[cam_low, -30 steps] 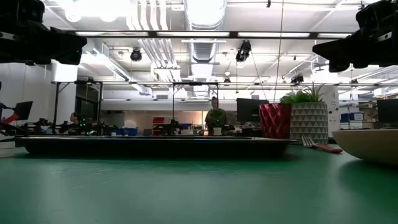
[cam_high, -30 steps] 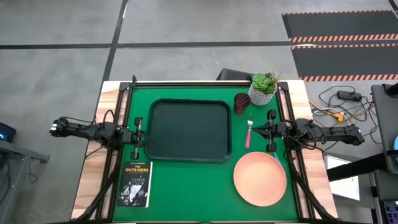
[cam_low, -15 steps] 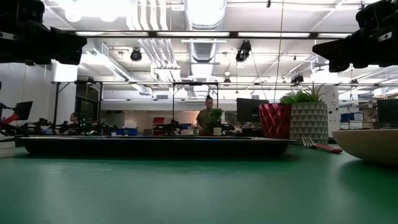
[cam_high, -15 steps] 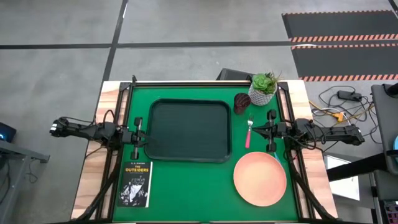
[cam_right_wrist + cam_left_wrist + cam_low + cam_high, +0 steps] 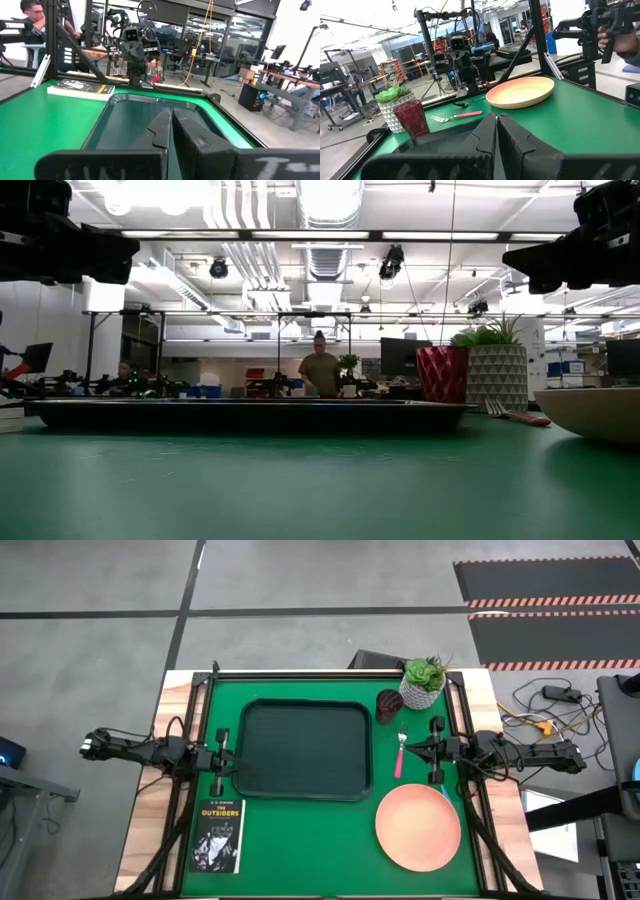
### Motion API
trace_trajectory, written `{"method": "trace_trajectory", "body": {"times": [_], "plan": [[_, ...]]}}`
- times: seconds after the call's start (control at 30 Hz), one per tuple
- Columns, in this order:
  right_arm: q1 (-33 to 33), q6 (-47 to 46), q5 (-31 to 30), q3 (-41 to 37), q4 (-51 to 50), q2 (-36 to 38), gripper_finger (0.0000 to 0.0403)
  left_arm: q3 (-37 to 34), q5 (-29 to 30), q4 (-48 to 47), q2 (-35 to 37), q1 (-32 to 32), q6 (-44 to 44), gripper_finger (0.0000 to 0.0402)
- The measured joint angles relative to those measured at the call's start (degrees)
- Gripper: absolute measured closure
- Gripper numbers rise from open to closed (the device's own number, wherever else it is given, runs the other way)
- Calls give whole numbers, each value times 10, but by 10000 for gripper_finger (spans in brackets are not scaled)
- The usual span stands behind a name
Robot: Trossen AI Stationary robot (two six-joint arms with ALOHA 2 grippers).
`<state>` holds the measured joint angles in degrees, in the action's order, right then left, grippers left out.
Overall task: Pick and place plate/cup/fork/spoon on tray
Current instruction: Put the red cup on the top right of the black tray
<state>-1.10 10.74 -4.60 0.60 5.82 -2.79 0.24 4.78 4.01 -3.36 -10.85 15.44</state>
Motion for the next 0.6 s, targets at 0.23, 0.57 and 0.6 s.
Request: {"method": "trace_trajectory", "body": {"times": [0.23,0.57,0.6], "plan": [[0,-62,0,0,9,0,394,0,0,0,0,0,0,402],[0,-192,0,0,57,0,394,0,2,0,0,0,34,402],[0,-192,0,0,66,0,394,0,3,0,0,0,35,402]]}}
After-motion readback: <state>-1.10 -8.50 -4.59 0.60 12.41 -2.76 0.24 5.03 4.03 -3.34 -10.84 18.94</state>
